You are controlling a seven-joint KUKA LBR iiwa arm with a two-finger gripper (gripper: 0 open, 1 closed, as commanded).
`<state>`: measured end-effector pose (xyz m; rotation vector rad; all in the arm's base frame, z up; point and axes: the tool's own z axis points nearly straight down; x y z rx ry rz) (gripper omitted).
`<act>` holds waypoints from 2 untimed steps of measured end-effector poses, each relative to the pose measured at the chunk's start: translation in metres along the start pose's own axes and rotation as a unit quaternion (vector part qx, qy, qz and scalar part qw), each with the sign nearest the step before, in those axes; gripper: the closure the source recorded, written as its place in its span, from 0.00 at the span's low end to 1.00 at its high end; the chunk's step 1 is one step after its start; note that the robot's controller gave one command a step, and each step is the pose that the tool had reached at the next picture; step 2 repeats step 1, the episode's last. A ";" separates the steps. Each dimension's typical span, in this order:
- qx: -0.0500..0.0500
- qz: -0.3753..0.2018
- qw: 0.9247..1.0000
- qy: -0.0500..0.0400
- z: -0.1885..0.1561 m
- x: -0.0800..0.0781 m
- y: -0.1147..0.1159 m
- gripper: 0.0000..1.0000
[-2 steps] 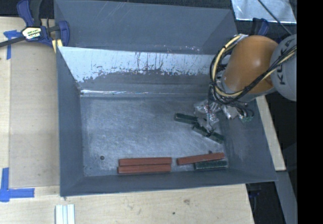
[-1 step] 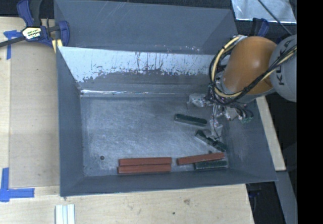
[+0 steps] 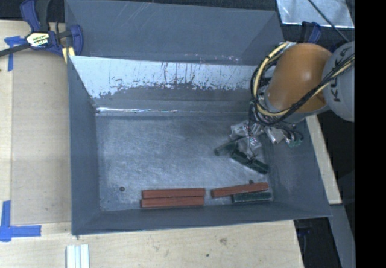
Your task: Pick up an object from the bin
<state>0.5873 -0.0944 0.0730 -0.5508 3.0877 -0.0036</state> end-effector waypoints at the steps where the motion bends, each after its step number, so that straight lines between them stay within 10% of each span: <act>1: 0.001 -0.105 0.994 -0.004 -0.145 -0.034 0.015 1.00; 2: 0.001 -0.105 0.994 -0.004 -0.145 -0.034 0.015 1.00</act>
Offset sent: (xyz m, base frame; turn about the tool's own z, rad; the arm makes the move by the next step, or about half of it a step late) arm 0.0230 0.0268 0.1403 -0.2124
